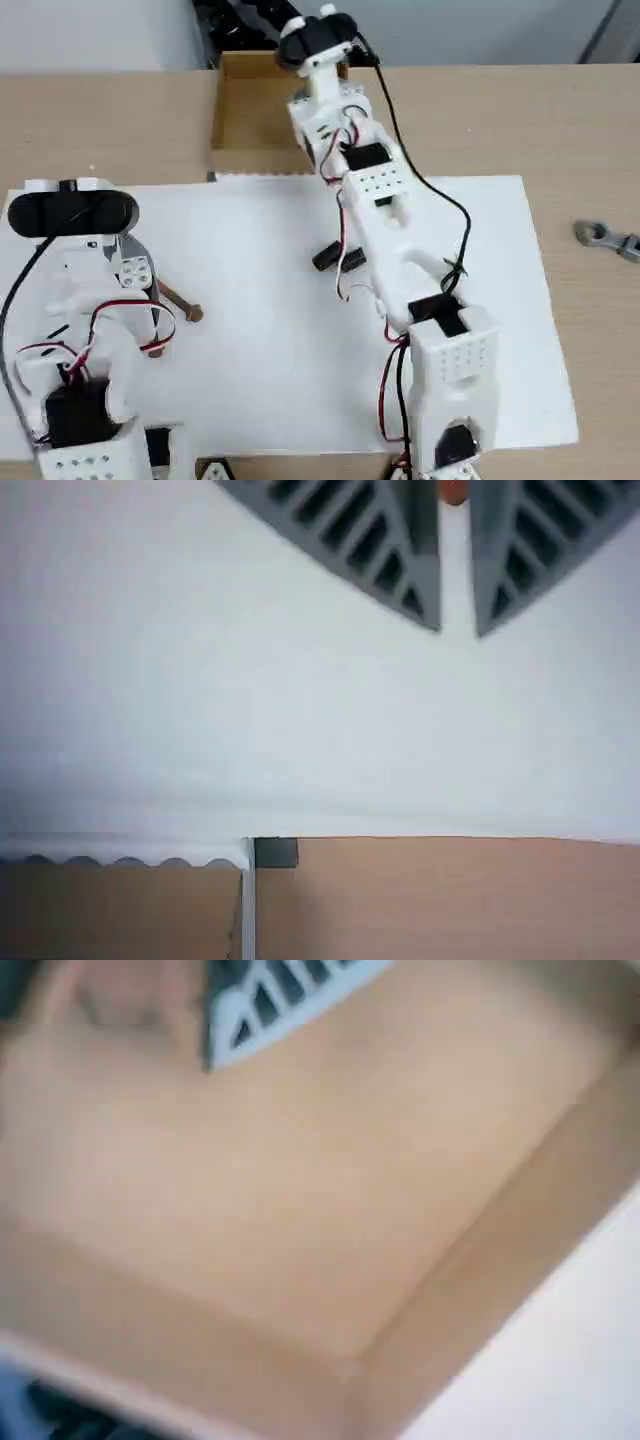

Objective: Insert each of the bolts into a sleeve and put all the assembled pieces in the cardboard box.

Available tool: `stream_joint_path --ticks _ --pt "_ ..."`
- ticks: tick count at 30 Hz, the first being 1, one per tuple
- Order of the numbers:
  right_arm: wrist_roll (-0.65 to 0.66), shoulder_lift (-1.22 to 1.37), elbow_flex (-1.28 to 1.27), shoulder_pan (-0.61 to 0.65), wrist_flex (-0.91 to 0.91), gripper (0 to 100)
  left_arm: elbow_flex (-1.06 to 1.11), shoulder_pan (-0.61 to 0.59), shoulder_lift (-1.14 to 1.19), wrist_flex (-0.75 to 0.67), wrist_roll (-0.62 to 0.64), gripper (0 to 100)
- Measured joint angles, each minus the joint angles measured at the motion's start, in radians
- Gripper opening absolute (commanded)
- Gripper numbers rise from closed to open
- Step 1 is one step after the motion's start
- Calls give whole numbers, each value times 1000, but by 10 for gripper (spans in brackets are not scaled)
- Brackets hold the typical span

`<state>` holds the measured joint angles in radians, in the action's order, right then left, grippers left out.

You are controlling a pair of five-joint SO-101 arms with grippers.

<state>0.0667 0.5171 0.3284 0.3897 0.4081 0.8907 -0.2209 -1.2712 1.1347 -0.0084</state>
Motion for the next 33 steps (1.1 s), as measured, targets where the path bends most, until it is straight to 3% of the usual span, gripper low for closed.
stream_joint_path --ticks 5,11,15,19,33 --pt "-20 -23 2 29 167 169 0 0 0 0 -135 6" --pt "-68 -175 2 51 321 169 58 0 0 2 -158 19" --pt "-69 -290 2 57 460 169 109 0 0 -2 -147 43" --pt "-69 -427 2 52 661 169 143 -51 2 -15 -58 103" --pt "-69 -873 3 8 1232 169 275 -87 2 -17 -23 113"
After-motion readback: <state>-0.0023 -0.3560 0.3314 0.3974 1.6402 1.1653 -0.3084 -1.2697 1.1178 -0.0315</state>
